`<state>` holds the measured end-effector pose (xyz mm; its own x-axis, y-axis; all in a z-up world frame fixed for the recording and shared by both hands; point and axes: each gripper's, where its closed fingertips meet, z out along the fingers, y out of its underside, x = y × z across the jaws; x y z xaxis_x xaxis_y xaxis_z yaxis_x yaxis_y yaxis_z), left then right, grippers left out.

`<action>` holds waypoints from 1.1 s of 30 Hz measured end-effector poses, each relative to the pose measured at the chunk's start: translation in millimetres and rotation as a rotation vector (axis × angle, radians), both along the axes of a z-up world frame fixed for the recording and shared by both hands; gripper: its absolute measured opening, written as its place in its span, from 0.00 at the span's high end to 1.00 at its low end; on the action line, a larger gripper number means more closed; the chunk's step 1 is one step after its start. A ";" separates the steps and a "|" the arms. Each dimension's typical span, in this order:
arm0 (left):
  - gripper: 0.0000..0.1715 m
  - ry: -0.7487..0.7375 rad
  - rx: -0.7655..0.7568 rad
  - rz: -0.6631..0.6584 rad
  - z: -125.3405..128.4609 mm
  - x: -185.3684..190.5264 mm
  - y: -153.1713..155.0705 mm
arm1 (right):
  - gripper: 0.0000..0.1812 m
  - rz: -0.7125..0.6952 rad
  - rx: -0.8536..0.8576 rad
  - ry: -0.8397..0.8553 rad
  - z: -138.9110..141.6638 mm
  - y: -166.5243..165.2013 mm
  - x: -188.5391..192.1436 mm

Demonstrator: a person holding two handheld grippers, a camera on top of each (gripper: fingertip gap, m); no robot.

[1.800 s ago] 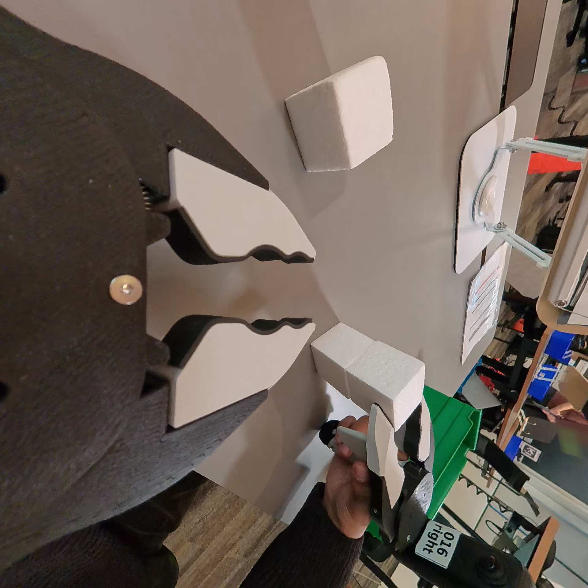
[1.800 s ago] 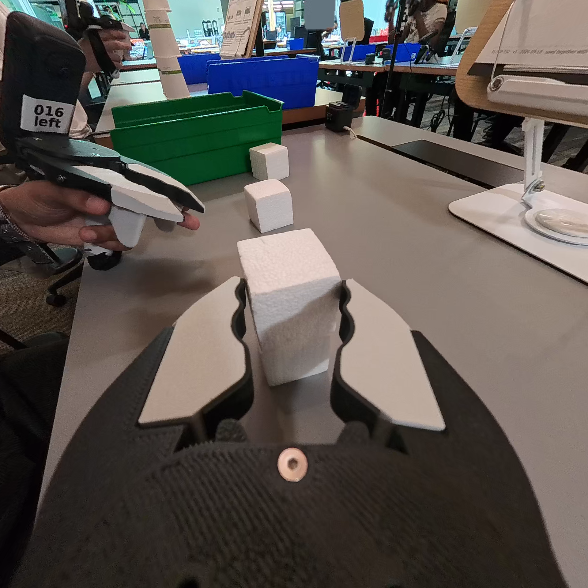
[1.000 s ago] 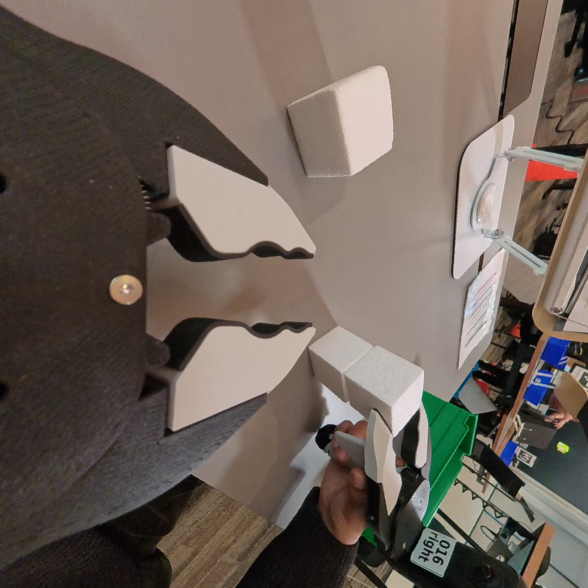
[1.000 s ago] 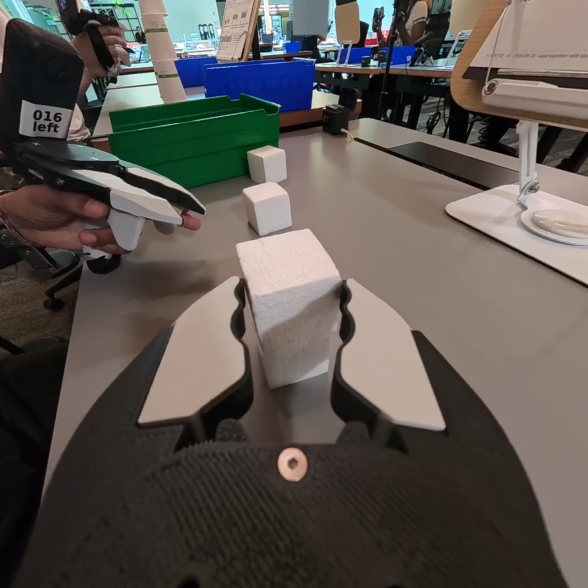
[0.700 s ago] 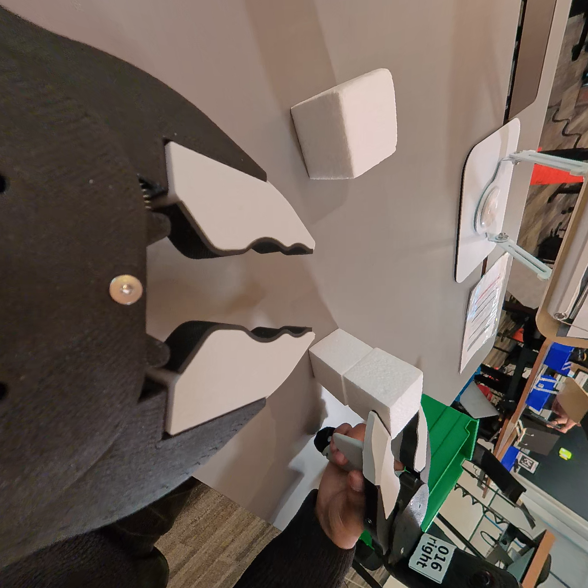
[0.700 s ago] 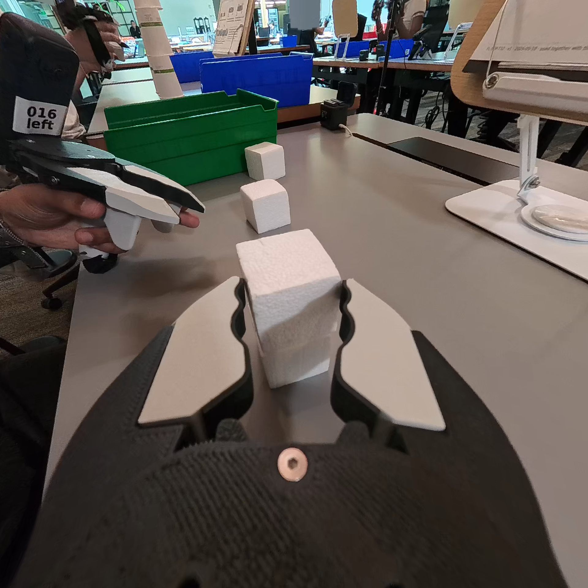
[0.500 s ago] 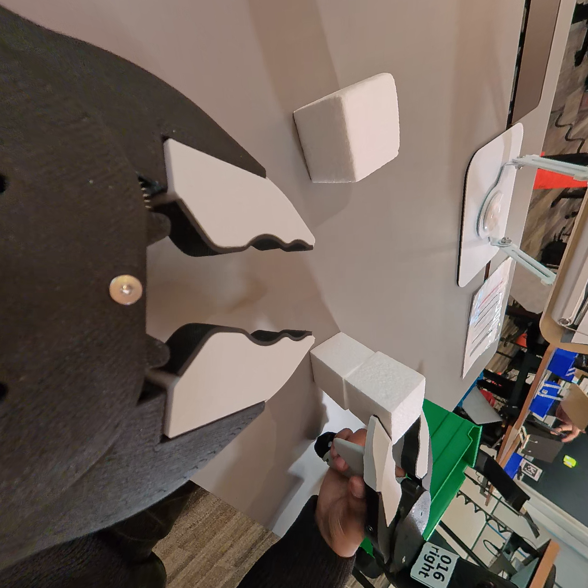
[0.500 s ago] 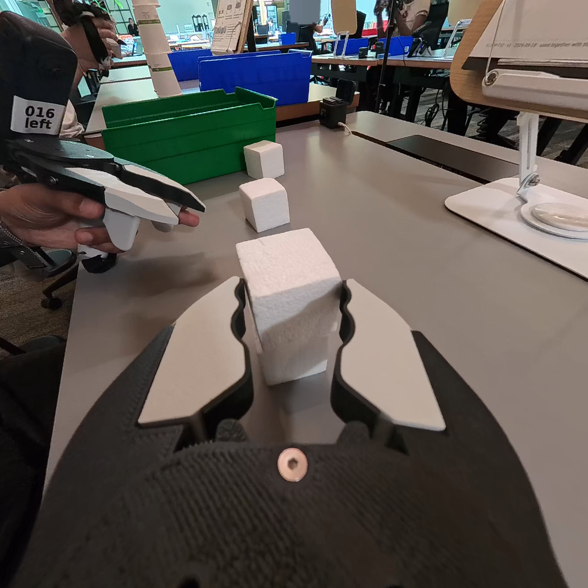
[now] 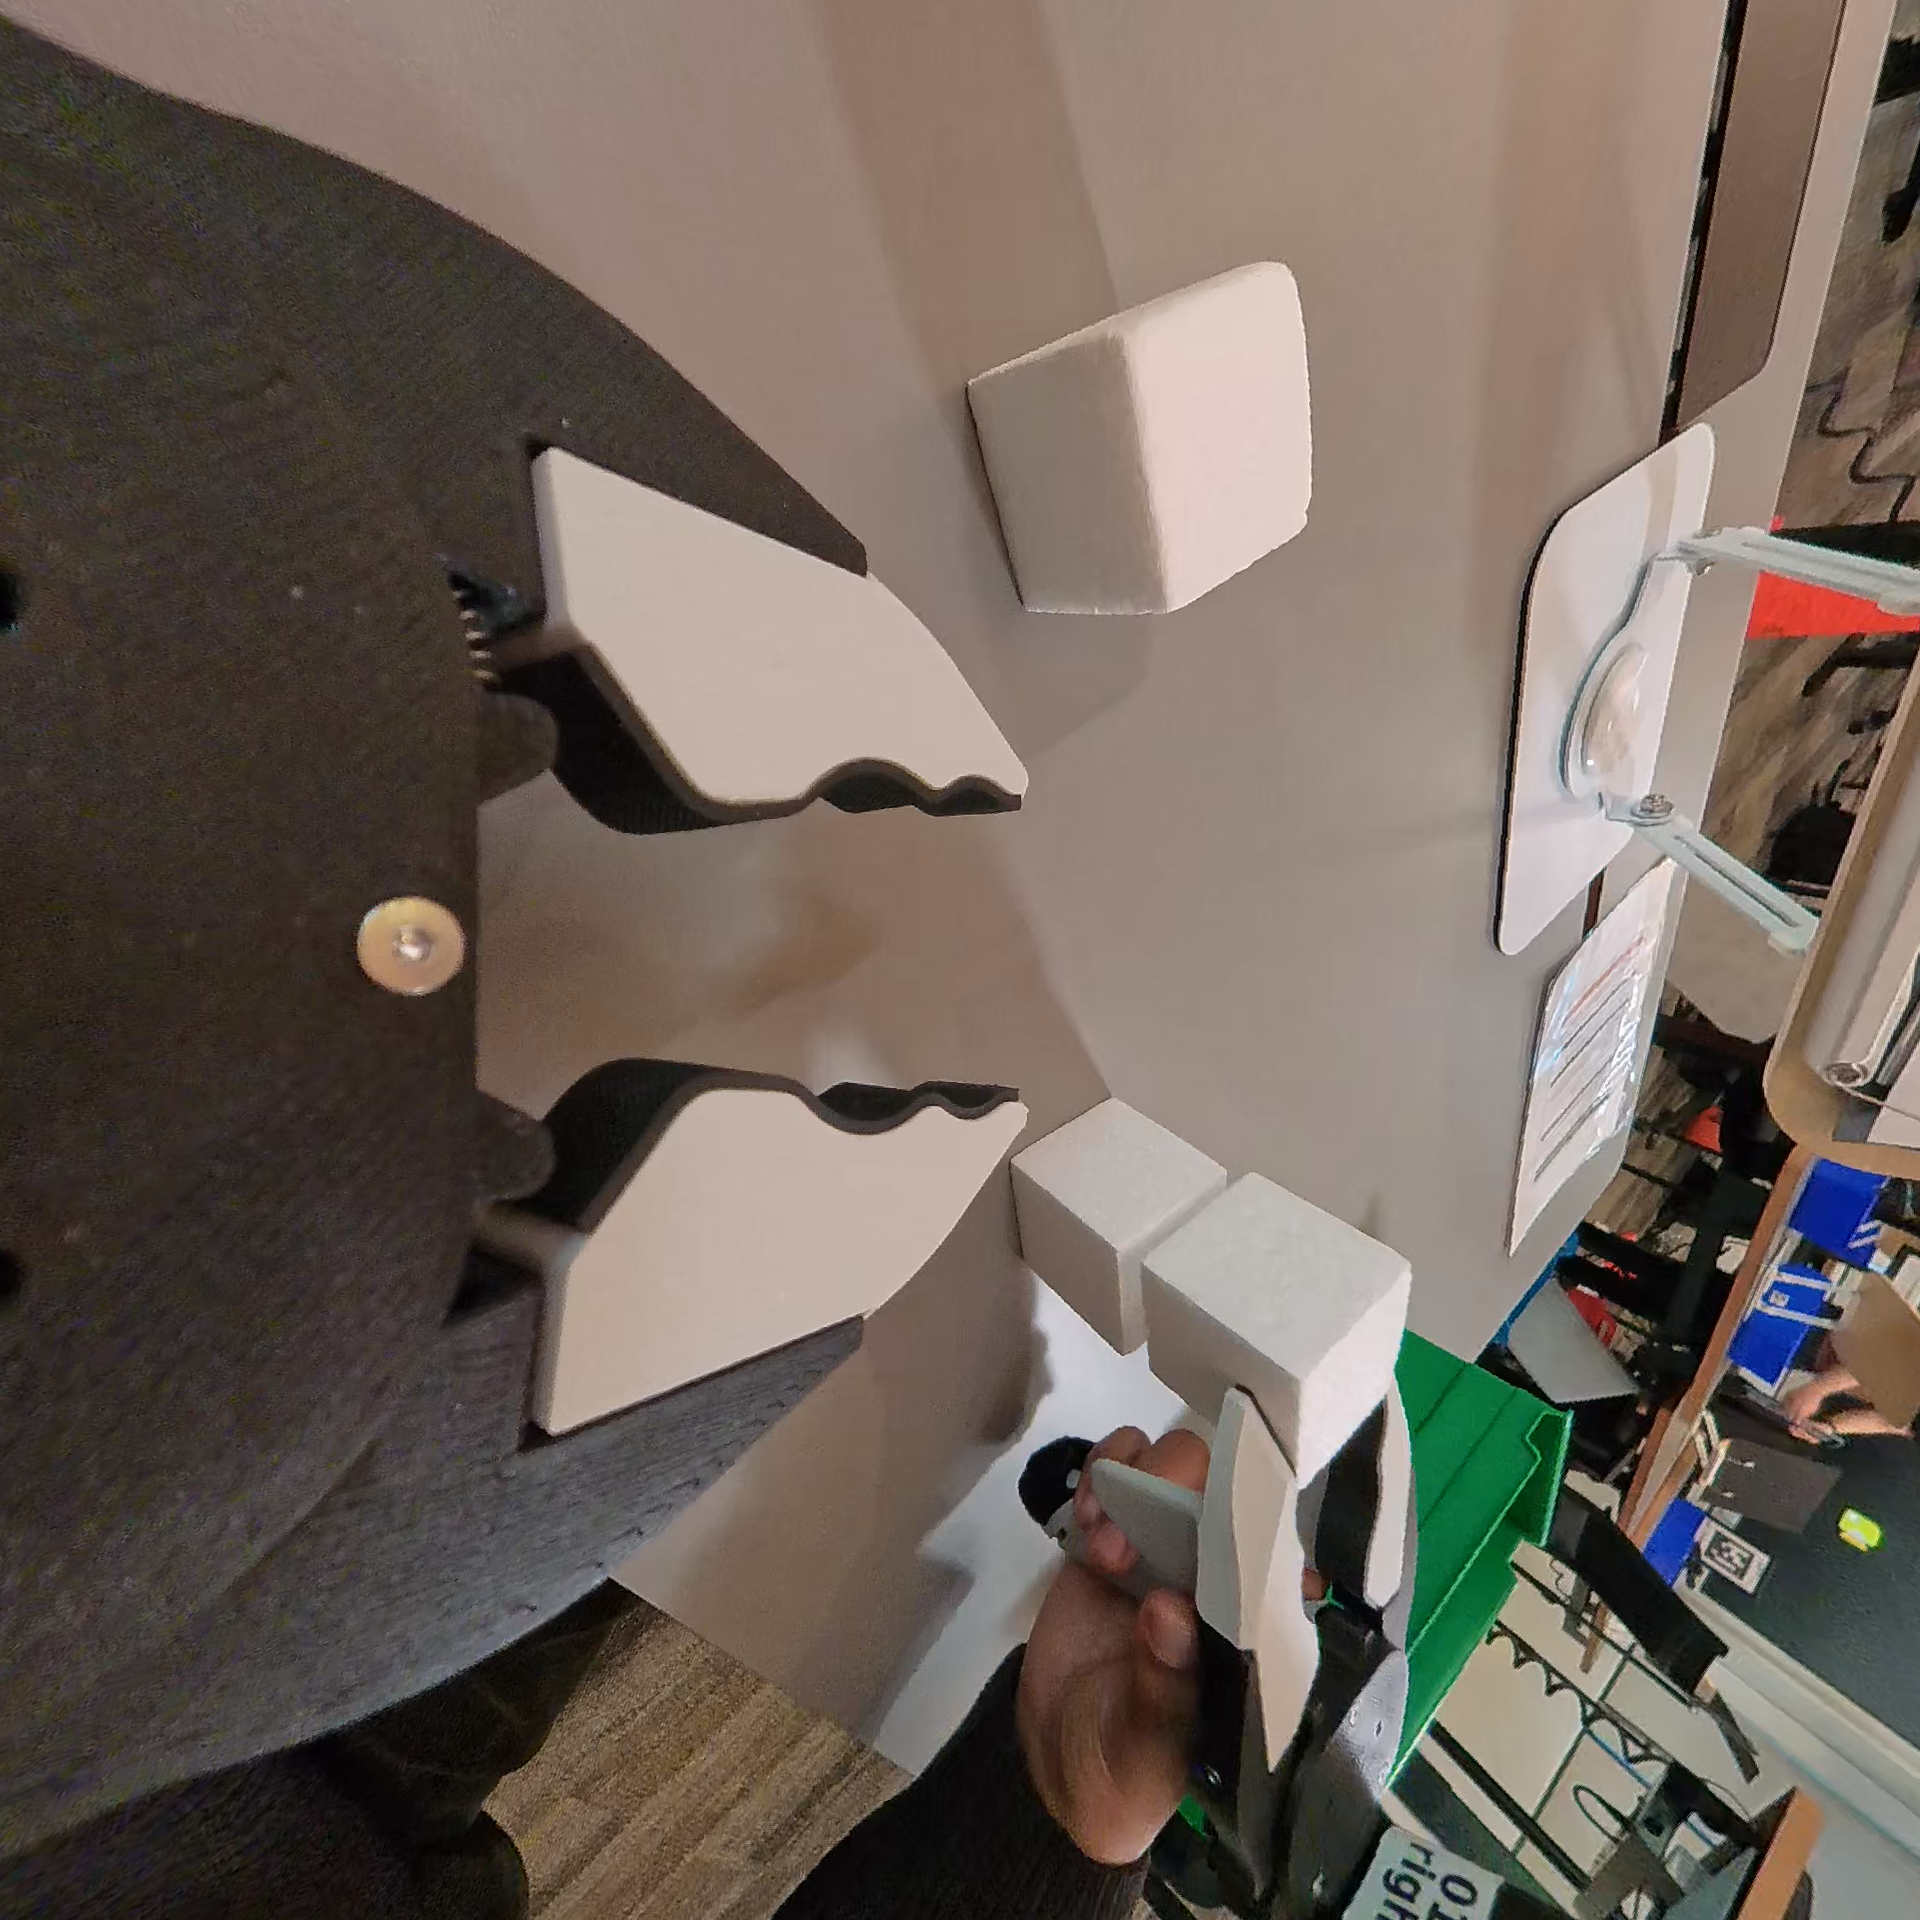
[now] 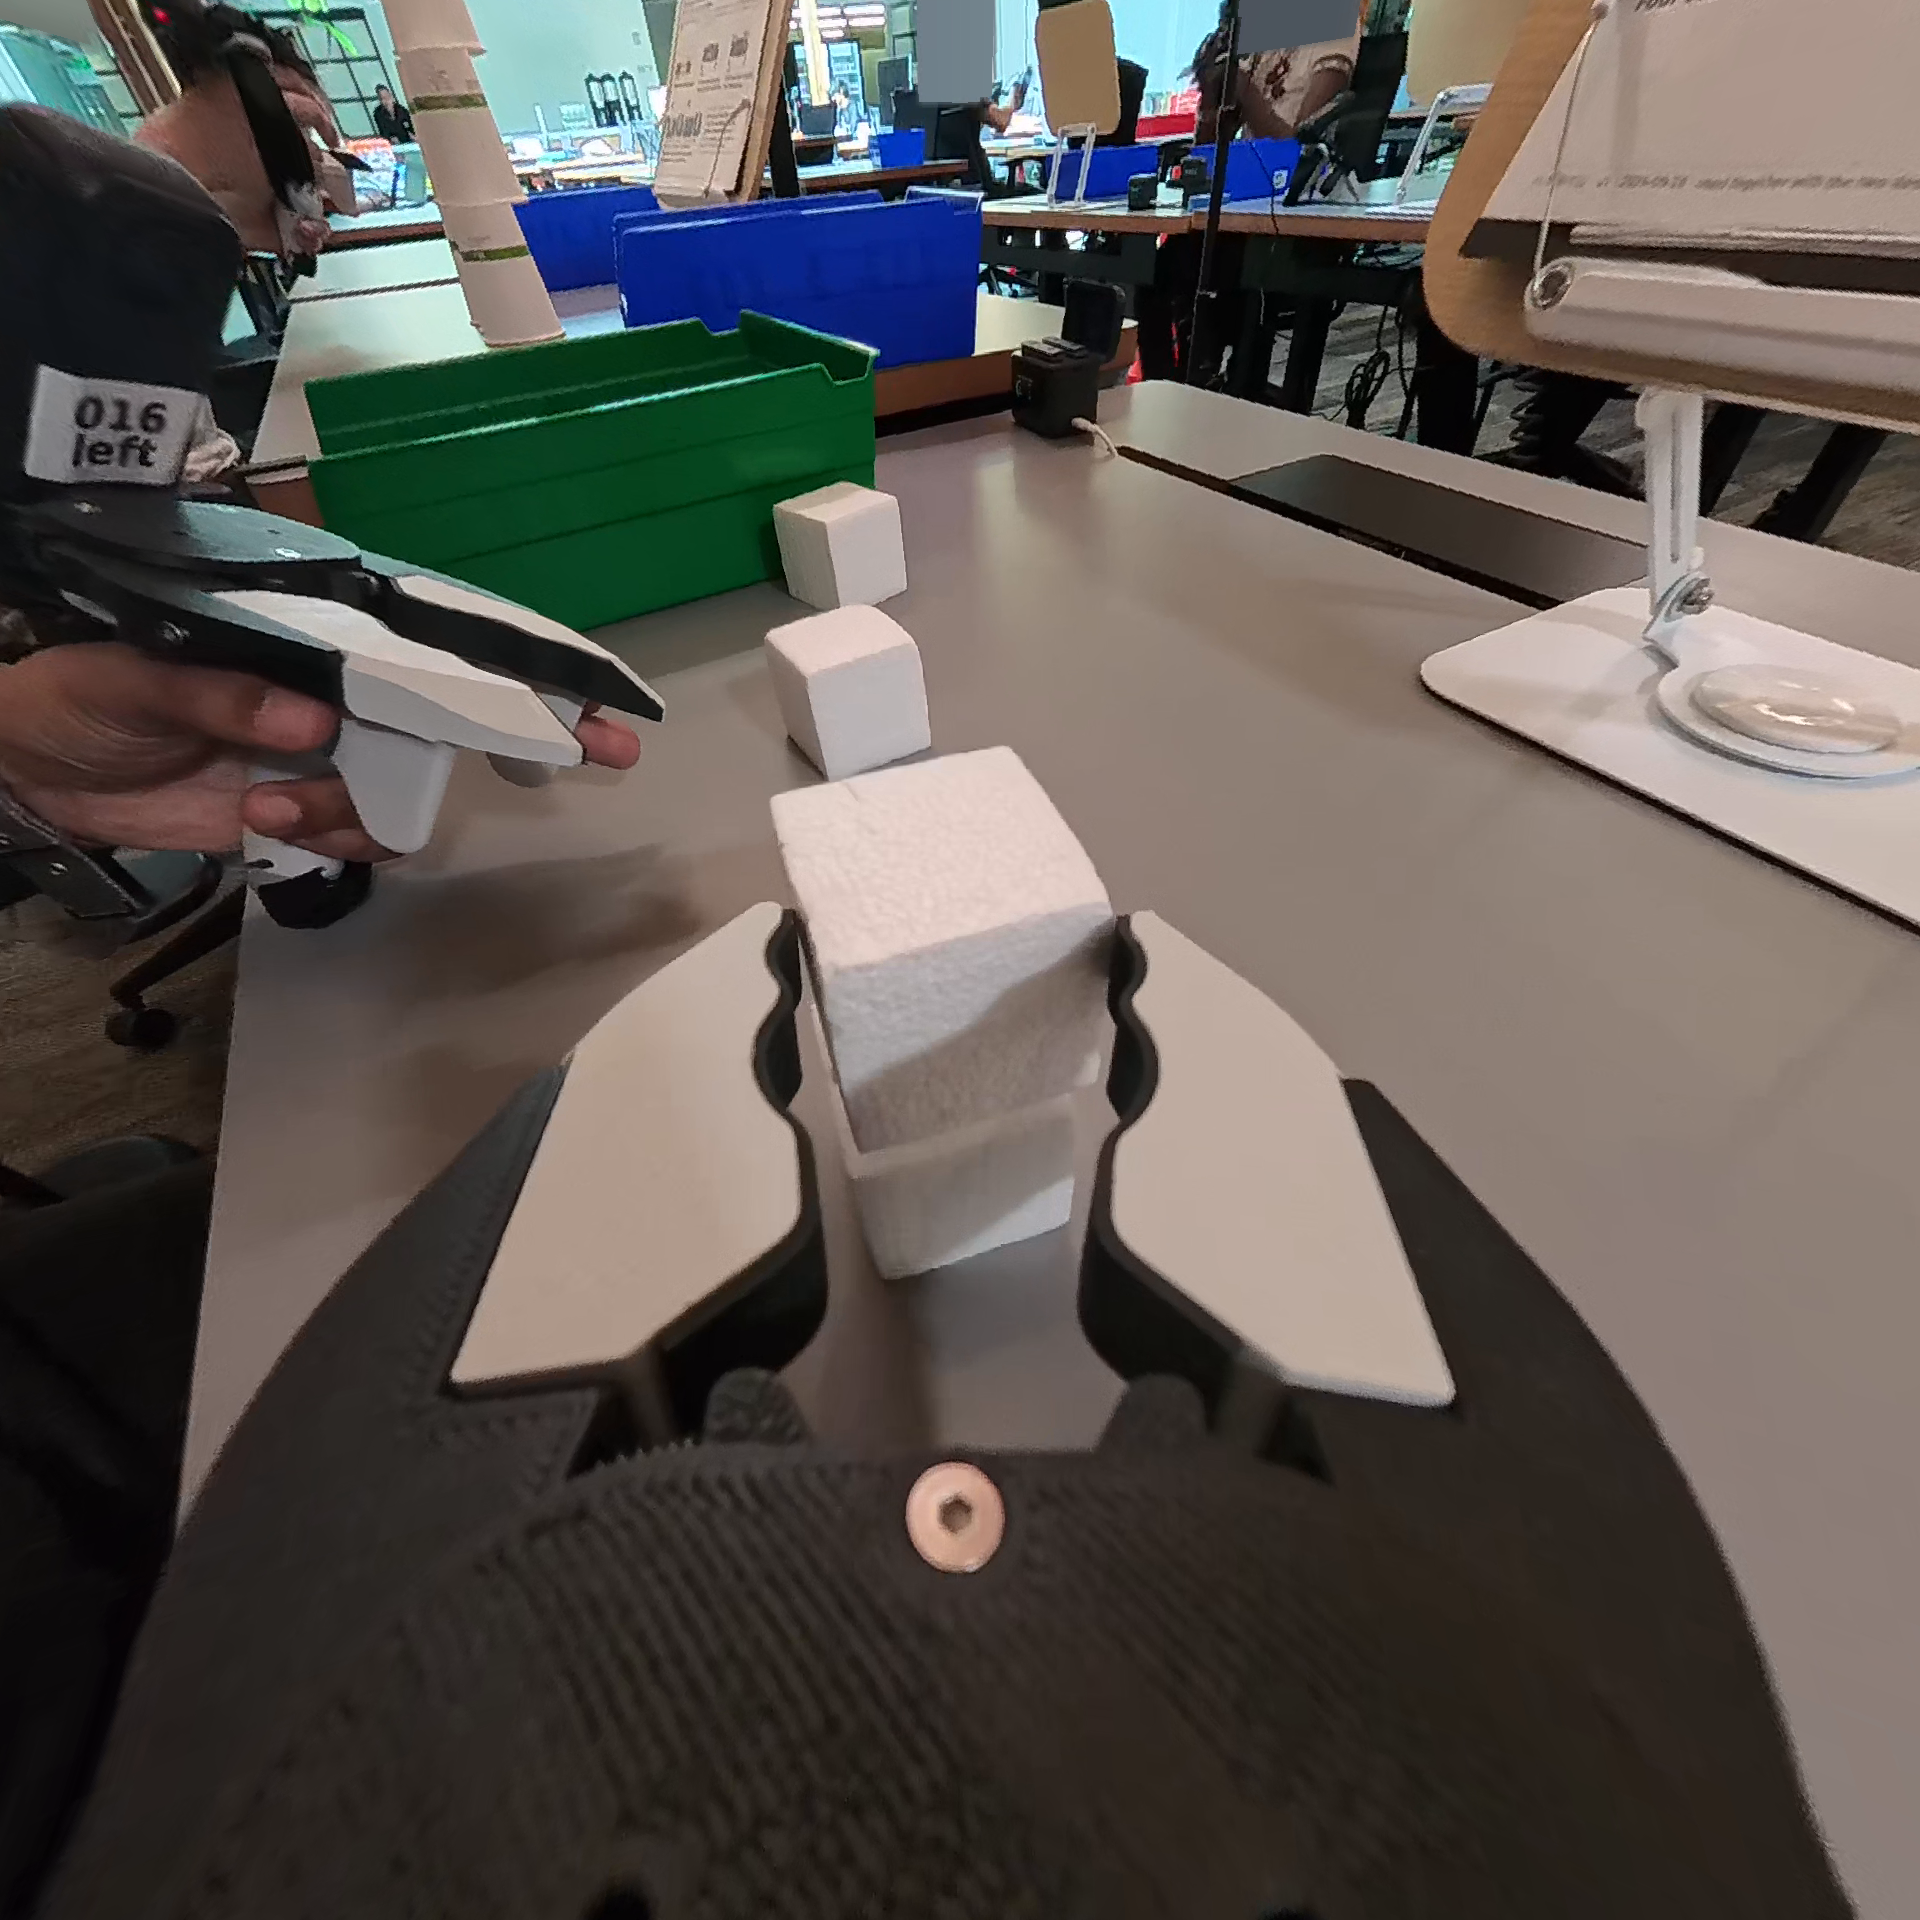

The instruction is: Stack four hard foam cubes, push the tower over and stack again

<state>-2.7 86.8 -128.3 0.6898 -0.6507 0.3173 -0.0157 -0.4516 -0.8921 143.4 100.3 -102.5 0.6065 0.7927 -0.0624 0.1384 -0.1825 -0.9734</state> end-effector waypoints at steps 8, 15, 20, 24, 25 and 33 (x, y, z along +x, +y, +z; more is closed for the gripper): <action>0.70 0.004 0.000 0.000 -0.6 0.6 -0.1 | 0.68 -0.006 -0.034 -0.014 -6.4 -1.1 -1.8; 0.70 0.005 -0.001 0.001 -0.7 0.7 0.1 | 0.65 0.005 -0.032 -0.017 -7.1 -2.4 -1.0; 0.70 0.008 -0.001 0.000 -1.0 1.2 -0.2 | 0.59 -0.003 0.008 -0.020 0.2 -2.7 2.3; 0.70 0.007 -0.002 0.000 -0.9 1.2 -0.3 | 0.56 -0.074 0.059 0.001 19.8 0.2 21.9; 0.70 0.006 -0.003 0.000 -0.8 1.2 -0.1 | 0.57 -0.096 0.065 0.027 26.8 0.6 27.6; 0.71 -0.023 -0.004 -0.032 3.4 17.6 6.0 | 0.76 -0.048 -0.098 -0.055 1.1 -17.2 39.3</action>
<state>15.0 92.8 -124.9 0.6614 -0.6708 0.3354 -0.0095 -0.4546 -0.8906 182.8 83.1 -101.4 0.6479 0.7547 -0.1037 0.1799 -0.2839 -0.9418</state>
